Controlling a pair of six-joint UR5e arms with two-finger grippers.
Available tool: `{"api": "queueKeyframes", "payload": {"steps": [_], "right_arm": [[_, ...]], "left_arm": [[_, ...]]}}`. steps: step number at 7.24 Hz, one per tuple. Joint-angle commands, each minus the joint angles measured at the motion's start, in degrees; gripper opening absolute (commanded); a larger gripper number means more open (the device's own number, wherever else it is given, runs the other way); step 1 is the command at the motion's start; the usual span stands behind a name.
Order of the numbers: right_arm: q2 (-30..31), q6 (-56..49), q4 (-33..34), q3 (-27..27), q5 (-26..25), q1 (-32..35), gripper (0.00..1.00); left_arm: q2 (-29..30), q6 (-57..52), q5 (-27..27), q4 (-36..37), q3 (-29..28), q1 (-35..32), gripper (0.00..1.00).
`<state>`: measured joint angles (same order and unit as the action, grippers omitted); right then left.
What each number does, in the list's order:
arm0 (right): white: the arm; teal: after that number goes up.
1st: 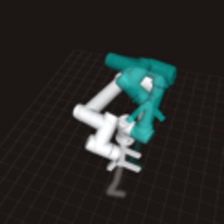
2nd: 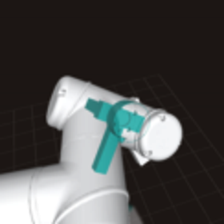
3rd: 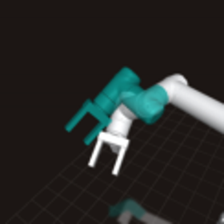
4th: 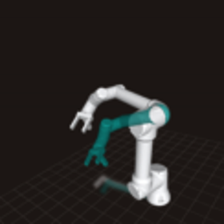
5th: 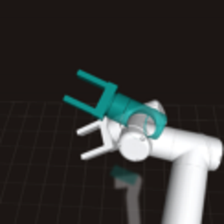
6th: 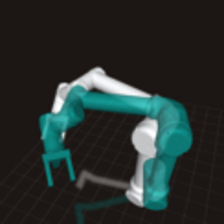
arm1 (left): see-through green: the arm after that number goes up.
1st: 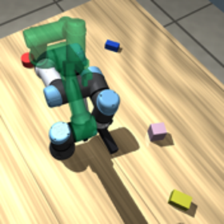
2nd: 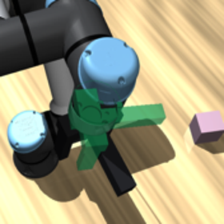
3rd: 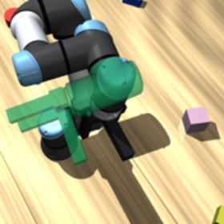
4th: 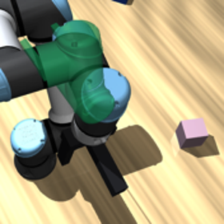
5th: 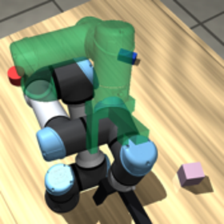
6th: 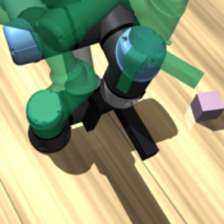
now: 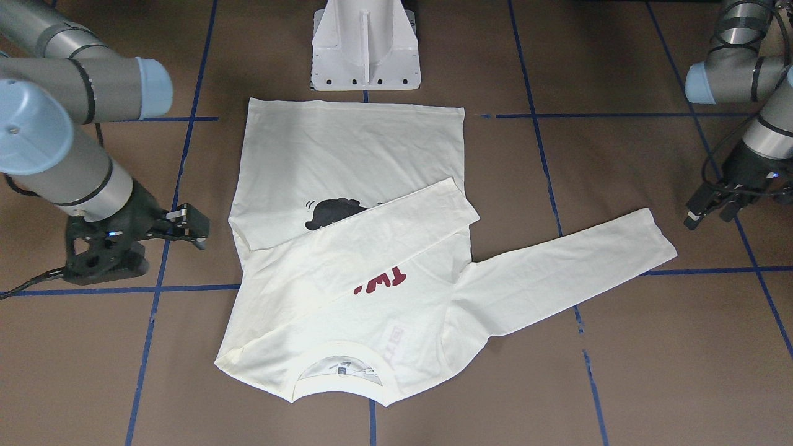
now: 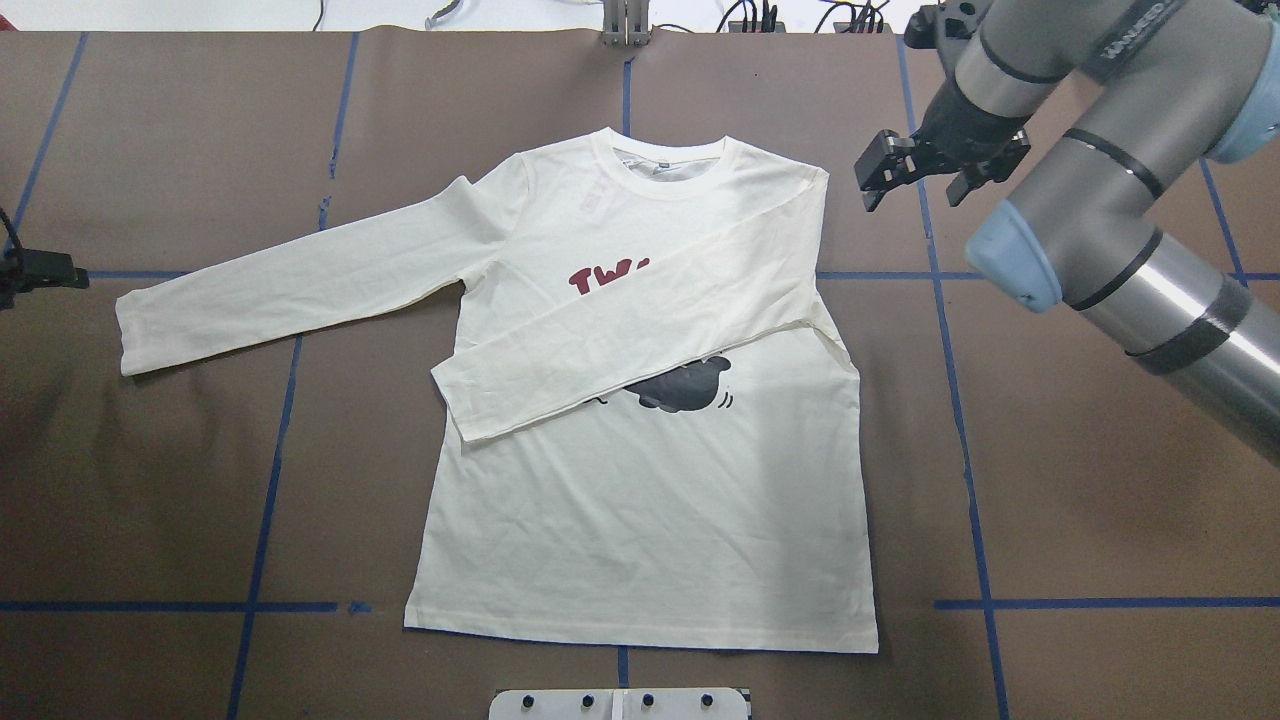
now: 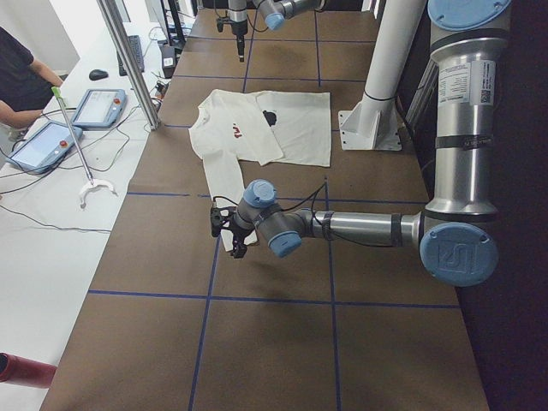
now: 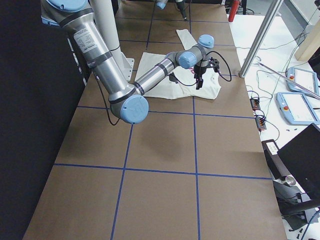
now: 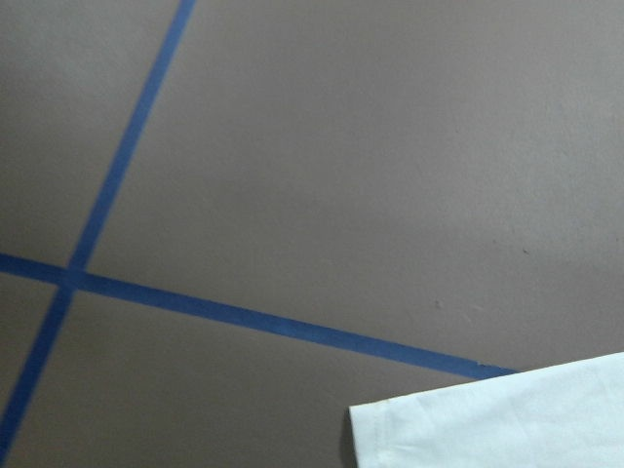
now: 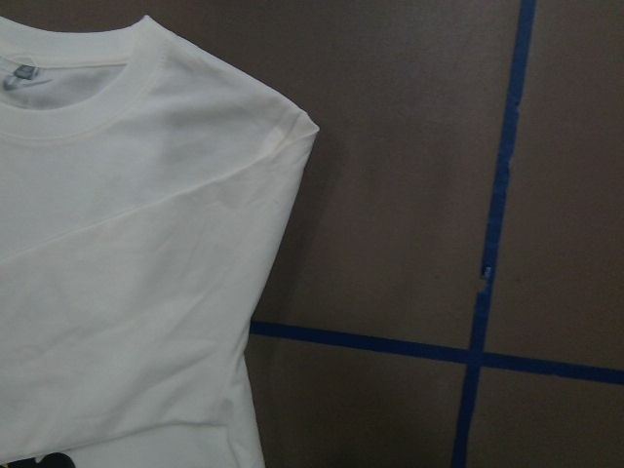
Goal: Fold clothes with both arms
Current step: 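Raise the right gripper away while the left gripper moves to the other cuff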
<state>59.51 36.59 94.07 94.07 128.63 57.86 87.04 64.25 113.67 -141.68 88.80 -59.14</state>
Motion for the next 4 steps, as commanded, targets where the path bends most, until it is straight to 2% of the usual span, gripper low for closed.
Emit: {"api": "queueKeyframes", "payload": {"steps": [1, 4], "right_arm": [[4.1, -6.9, 0.3, 0.0, 1.5, 3.7, 1.0], [4.4, -6.6, 0.1, -0.1, 3.1, 3.7, 1.0]], "left_arm": [[0.6, 2.2, -3.1, -0.9, -0.2, 4.1, 1.0], [1.6, 1.8, -6.2, -0.9, -2.1, 5.7, 0.99]]}}
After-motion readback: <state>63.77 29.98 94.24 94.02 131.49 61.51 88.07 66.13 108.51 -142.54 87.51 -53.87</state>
